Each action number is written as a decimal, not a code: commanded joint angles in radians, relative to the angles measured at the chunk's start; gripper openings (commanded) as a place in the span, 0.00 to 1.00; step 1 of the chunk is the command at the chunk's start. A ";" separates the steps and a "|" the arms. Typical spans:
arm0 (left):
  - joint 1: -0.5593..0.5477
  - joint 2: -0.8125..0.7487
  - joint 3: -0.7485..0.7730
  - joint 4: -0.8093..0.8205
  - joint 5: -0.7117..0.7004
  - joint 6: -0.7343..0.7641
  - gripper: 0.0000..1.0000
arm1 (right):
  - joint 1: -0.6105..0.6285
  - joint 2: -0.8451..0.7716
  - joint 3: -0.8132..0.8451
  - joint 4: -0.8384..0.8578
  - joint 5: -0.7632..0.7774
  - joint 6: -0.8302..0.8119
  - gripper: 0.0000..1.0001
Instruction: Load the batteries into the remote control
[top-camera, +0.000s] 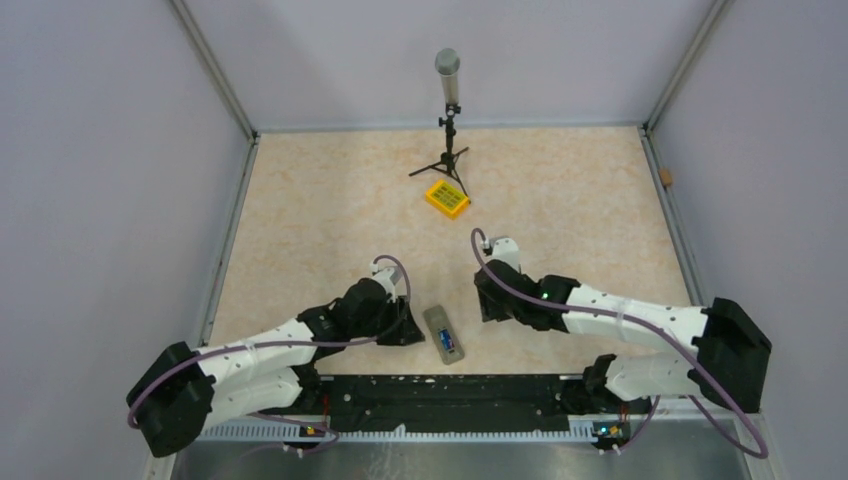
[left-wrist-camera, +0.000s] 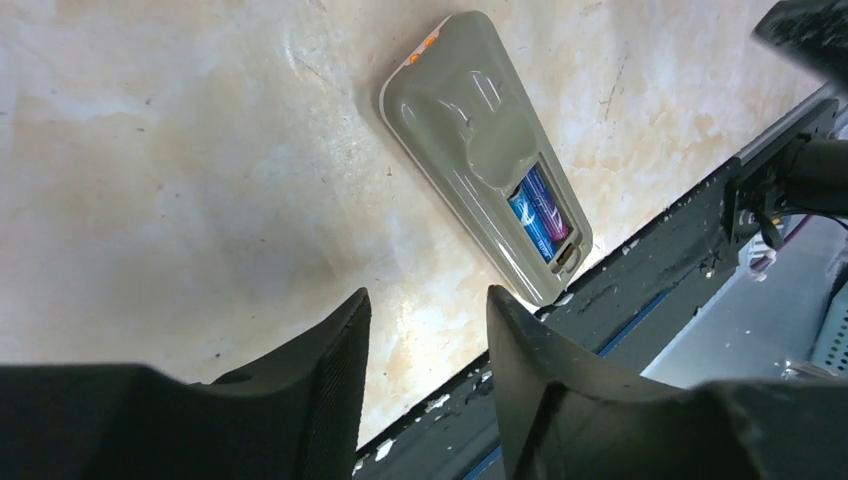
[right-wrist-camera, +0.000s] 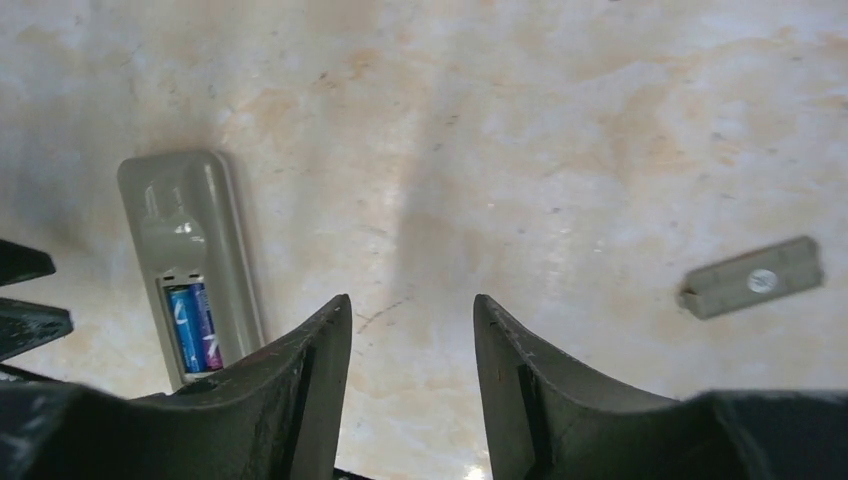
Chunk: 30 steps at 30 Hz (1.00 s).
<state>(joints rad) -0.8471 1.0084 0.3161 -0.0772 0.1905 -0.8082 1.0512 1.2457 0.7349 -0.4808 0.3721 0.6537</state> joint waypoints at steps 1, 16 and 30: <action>-0.004 -0.067 0.019 -0.054 -0.052 0.042 0.54 | -0.054 -0.095 0.013 -0.141 0.131 0.070 0.49; -0.003 -0.153 0.006 -0.066 -0.069 0.075 0.80 | -0.284 -0.133 -0.055 -0.185 0.094 0.040 0.54; -0.003 -0.169 0.000 -0.073 -0.053 0.086 0.82 | -0.376 0.013 -0.083 -0.084 0.043 -0.014 0.47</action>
<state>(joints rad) -0.8471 0.8616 0.3161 -0.1524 0.1371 -0.7403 0.6899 1.2297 0.6670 -0.6144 0.4255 0.6571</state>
